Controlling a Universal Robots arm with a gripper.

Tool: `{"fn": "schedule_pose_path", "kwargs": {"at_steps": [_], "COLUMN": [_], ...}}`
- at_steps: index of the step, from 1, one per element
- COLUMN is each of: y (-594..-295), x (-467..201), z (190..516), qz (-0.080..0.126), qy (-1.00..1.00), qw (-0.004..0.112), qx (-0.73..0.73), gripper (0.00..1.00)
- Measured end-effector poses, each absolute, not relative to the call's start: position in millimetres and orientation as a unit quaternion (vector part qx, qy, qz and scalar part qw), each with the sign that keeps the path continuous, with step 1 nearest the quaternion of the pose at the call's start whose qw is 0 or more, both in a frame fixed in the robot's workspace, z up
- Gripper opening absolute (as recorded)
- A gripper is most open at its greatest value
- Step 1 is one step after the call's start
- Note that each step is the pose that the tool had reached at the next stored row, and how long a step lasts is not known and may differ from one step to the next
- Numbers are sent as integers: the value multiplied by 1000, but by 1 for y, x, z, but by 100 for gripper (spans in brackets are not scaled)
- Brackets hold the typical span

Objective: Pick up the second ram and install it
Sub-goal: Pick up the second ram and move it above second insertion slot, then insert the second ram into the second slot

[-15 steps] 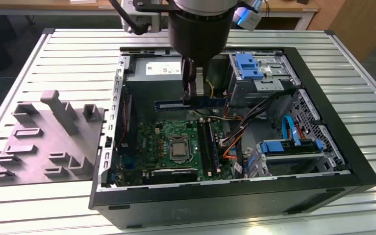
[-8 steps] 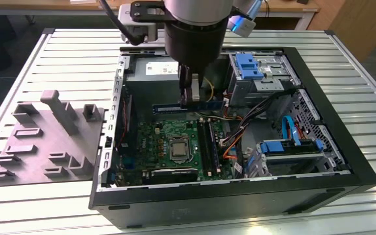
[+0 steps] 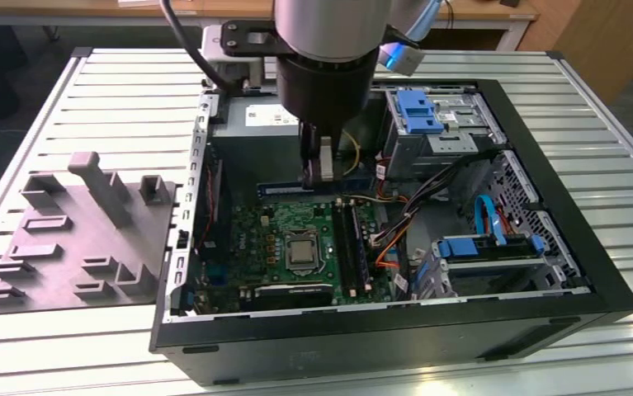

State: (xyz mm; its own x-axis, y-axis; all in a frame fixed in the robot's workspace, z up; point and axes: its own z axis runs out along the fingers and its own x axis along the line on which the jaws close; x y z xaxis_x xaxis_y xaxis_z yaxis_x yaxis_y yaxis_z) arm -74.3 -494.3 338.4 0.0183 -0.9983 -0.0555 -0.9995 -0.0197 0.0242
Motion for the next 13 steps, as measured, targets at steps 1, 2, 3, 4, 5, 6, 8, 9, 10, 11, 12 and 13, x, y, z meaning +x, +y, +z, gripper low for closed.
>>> {"fn": "schedule_pose_path", "kwargs": {"at_steps": [1,2,3,4,5,6,8,9,10,11,12,13], "y": [-494,-494,-494,-494,-494,-494,-494,-494,-494,-494,-494,-494], "x": [-74,-74,-74,-74,-74,-74,-74,-74,-74,-74,-74,-74], "z": [337,335,333,331,330,328,326,325,325,325,324,324], "qz": [28,28,28,28,28,28,28,28,28,28,28,28], "qy": [700,700,700,700,700,700,700,700,700,700,700,700], "qw": [11,11,11,11,11,11,11,11,11,11,11,11], "qx": [-713,-713,-713,-713,-713,-713,-713,-713,-713,-713,-713,-713], "gripper": [11,11,11,11,11,11,11,11,11,11,11,11]}}
